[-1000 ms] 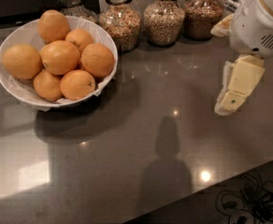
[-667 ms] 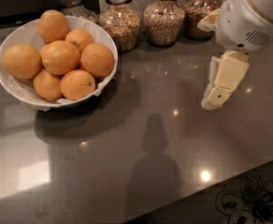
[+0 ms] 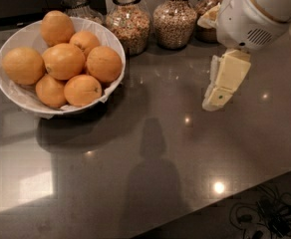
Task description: Pick orange from white bowl
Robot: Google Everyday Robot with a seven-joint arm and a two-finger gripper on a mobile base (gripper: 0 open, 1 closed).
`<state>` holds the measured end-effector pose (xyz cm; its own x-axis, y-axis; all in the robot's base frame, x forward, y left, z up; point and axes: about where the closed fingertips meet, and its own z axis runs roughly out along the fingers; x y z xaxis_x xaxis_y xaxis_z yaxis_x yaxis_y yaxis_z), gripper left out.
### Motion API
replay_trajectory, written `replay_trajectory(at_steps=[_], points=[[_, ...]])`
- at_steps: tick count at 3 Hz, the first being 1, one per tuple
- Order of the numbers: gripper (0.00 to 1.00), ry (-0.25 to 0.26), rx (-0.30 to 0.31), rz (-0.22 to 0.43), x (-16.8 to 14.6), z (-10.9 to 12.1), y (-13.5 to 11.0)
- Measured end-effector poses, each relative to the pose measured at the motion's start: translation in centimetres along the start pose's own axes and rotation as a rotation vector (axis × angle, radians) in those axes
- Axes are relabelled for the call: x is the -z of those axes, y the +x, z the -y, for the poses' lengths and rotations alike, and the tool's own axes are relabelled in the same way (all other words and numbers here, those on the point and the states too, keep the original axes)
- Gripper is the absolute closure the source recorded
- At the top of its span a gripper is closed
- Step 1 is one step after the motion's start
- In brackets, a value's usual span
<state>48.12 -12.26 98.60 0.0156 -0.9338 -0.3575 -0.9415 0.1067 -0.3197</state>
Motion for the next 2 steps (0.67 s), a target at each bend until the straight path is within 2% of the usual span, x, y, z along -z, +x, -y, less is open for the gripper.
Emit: replay_trajectory(at_steps=[1,2], points=[[0.0,-0.006,0.07,0.095,-0.9,1.4,-3.8],[0.0,-0.038,0.124,0.194,-2.3,2.0,-7.3]])
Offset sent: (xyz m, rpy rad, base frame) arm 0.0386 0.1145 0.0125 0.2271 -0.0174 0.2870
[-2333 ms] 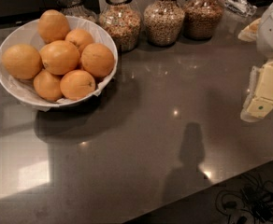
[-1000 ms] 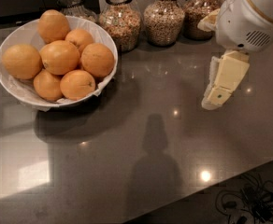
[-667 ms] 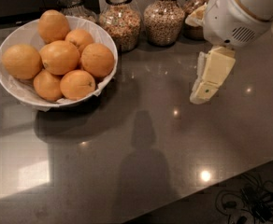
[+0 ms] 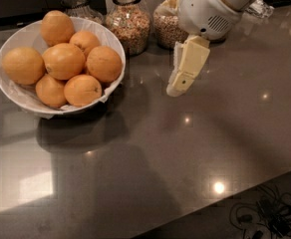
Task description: Pick orange from white bowl
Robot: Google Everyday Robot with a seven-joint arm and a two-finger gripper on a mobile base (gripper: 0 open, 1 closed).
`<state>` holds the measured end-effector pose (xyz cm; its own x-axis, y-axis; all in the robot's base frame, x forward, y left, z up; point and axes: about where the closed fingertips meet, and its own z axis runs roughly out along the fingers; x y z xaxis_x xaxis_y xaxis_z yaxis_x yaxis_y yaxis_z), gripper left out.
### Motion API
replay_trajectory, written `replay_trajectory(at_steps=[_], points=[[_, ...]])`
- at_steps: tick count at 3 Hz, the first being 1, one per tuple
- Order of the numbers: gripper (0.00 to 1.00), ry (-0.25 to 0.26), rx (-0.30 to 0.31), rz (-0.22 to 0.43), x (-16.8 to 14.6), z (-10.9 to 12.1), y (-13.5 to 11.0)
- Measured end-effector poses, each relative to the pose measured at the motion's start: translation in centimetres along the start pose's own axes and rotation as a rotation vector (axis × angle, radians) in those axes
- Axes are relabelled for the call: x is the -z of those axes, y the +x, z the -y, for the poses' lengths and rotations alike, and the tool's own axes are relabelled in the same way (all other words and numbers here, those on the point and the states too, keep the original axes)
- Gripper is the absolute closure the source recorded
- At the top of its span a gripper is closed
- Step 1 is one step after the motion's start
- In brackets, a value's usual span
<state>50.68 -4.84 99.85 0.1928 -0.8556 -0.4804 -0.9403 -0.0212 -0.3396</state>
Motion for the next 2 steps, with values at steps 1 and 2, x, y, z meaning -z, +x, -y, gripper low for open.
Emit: replay_trajectory(at_steps=[1,2], points=[[0.0,0.0,0.0,0.0,0.0,0.0,0.0],[0.0,0.014,0.011,0.069,-1.3,0.9,-0.8]])
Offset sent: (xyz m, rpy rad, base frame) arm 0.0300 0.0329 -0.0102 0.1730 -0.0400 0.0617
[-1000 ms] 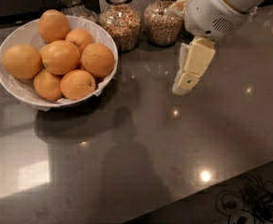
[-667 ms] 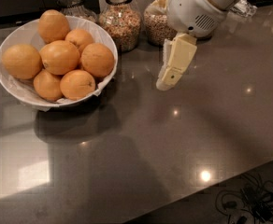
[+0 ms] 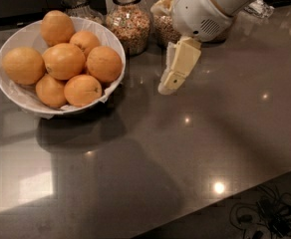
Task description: Pick orange from white bowl
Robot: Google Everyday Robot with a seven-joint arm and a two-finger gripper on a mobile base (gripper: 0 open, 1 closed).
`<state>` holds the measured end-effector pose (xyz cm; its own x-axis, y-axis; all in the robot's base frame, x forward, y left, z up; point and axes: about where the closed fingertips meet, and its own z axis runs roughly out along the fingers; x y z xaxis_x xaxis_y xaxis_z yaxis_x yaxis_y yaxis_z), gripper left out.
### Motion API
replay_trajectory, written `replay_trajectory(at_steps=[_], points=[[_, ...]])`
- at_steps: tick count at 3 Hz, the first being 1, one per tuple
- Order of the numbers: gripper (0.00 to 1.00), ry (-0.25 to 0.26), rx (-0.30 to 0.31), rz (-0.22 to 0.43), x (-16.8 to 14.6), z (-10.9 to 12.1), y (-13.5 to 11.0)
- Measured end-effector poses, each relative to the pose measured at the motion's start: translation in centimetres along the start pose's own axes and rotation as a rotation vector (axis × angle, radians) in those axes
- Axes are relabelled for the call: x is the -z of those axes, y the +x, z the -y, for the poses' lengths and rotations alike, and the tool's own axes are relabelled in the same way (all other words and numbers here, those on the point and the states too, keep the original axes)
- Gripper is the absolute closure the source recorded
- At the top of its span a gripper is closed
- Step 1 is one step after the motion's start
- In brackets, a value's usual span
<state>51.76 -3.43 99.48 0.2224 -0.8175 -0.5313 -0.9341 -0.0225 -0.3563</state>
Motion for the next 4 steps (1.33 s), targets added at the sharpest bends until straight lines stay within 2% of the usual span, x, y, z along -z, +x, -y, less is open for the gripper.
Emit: replay_trajectory(at_steps=[2,4], points=[[0.0,-0.021,0.043,0.129,-3.8,2.4,-2.8],[0.03,-0.069,0.051,0.154,-6.8,3.3,-3.6]])
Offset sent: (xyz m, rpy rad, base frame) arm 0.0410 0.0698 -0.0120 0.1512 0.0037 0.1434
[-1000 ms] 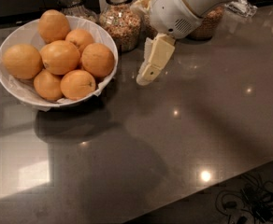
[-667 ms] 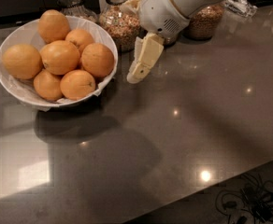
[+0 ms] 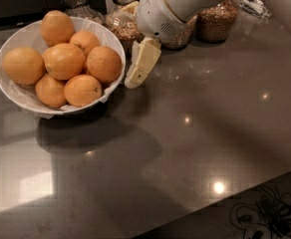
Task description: Pick orange from white bowl
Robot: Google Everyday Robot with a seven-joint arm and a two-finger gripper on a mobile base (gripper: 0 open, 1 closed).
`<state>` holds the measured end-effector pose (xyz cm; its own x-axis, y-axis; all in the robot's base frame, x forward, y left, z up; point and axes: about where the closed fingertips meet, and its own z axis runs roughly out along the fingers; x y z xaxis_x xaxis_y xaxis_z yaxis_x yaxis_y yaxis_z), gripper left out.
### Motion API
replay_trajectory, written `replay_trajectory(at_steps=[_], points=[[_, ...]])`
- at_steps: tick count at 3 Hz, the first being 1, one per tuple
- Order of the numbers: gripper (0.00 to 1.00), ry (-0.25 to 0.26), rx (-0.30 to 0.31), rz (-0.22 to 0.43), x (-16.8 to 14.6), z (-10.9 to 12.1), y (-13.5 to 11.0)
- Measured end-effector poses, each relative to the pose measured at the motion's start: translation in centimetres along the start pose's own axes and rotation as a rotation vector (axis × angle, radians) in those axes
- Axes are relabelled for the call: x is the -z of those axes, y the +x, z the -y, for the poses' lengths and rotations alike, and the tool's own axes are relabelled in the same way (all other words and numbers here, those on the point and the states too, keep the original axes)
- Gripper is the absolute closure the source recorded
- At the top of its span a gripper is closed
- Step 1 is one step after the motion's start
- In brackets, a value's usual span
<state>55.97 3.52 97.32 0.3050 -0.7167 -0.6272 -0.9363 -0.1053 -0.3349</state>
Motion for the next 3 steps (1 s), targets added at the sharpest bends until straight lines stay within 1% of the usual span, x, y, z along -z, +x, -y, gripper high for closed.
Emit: replay_trajectory(at_steps=[1,2,3], points=[[0.19,-0.014,0.001,-0.002,-0.9,0.6,0.2],[0.3,-0.028,-0.001,-0.001,-1.8,1.1,0.4],[0.29,-0.04,-0.004,-0.003,-2.6,1.5,0.8]])
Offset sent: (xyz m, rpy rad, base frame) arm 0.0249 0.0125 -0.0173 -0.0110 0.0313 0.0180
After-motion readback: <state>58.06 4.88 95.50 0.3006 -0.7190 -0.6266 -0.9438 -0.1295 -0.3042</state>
